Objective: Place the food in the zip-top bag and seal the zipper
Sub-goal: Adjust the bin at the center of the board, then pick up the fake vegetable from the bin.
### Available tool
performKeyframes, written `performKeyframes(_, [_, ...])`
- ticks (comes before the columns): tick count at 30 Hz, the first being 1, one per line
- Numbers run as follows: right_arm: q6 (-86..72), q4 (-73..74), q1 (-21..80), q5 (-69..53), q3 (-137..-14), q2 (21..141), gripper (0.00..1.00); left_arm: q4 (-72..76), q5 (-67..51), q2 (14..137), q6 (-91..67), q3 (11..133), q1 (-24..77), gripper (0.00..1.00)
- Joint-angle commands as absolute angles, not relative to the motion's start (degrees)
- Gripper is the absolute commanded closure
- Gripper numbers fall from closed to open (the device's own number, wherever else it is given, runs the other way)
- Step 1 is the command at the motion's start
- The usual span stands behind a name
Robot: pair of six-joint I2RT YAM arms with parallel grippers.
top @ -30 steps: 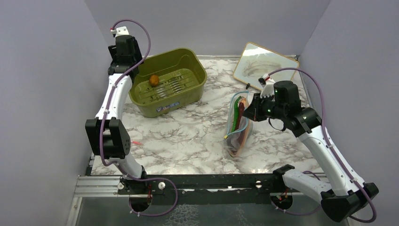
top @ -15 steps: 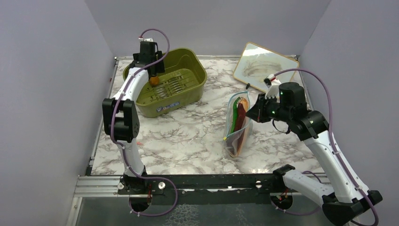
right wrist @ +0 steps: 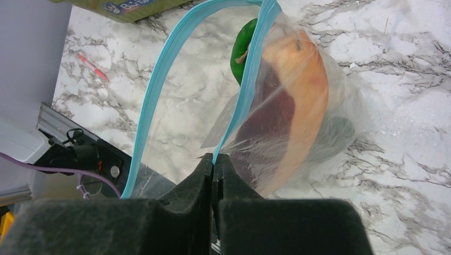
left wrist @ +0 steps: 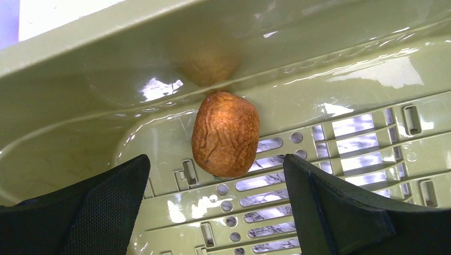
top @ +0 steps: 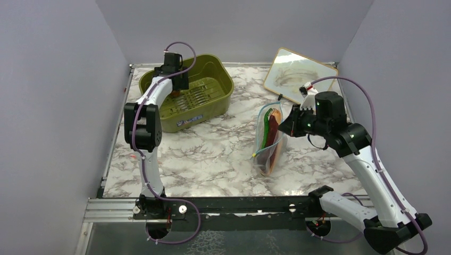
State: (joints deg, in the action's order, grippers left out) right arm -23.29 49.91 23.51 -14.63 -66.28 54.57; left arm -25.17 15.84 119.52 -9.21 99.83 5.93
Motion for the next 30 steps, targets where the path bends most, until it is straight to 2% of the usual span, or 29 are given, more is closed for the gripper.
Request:
performKeyframes(1, [-24.33, 48.14, 23.47, -14.04, -68.89, 54.86, 0.99, -24.93, 15.42, 122.30, -7.74, 101.95, 5.17, 0.01])
performKeyframes(5, [-24.44, 48.15, 23.47, -14.15, -68.94, 55.05, 0.99, -24.58, 14.63, 124.23, -7.78, 102.29, 4.86, 0.01])
performKeyframes(12, [-24.27, 48.18, 23.47, -14.23, -68.54, 55.48, 0.99, -21.95, 13.38, 126.49, -6.83, 102.37, 4.75, 0.09])
performKeyframes(15, [-24.19, 48.17, 23.47, -14.21, -68.69, 55.75, 0.99, -20.09, 13.27, 126.39, -6.30, 101.74, 4.80, 0.16])
performKeyframes(20, [-24.17, 47.94, 23.51, -14.31, -68.59, 56.08, 0.99, -19.68, 14.33, 125.35, -5.85, 102.13, 4.77, 0.42])
performKeyframes(30, [-24.61, 47.94, 23.47, -14.36, -68.24, 55.17, 0.99, -19.61, 13.15, 123.33, -2.92, 104.24, 4.75, 0.59])
